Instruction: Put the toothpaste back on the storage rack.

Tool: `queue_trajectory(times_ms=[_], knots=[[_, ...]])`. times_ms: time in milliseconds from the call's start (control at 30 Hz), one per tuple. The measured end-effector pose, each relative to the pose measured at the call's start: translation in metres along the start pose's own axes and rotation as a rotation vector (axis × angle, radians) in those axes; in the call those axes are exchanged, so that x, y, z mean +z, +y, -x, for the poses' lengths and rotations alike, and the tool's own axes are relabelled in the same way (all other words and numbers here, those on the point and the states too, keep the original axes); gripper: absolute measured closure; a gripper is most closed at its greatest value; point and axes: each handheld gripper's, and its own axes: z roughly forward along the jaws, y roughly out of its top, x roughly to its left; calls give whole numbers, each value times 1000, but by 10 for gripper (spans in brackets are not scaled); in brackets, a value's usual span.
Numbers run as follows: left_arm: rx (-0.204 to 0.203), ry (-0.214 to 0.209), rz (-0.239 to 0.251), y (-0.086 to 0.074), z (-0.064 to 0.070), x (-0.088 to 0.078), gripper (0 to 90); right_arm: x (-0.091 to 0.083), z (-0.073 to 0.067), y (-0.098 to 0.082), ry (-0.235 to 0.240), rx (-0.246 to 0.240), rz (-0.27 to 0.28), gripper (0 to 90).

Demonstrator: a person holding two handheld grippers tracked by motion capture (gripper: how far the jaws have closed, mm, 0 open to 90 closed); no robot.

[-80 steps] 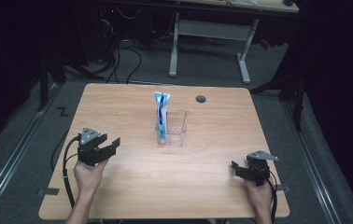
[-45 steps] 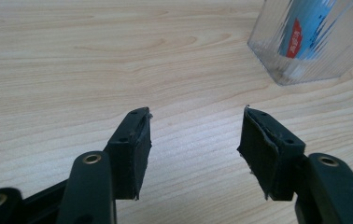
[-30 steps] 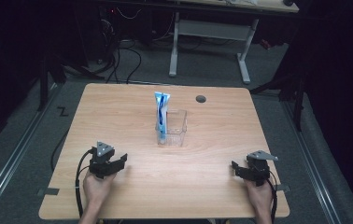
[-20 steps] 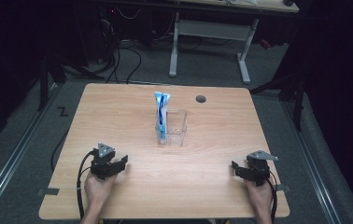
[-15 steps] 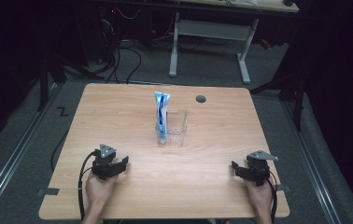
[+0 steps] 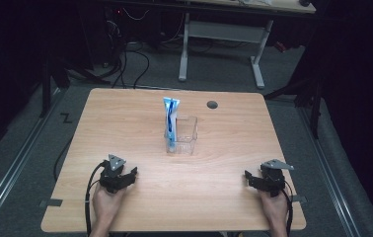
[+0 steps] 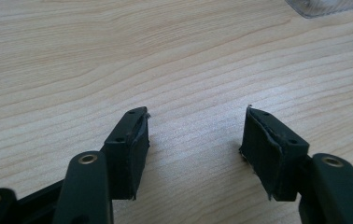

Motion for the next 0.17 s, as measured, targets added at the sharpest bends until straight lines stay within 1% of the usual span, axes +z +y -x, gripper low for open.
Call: queue_trajectory(times_ms=[167], knots=[[1,-1,-2,0,1,0,388,0,0,0,1,0,0,283]])
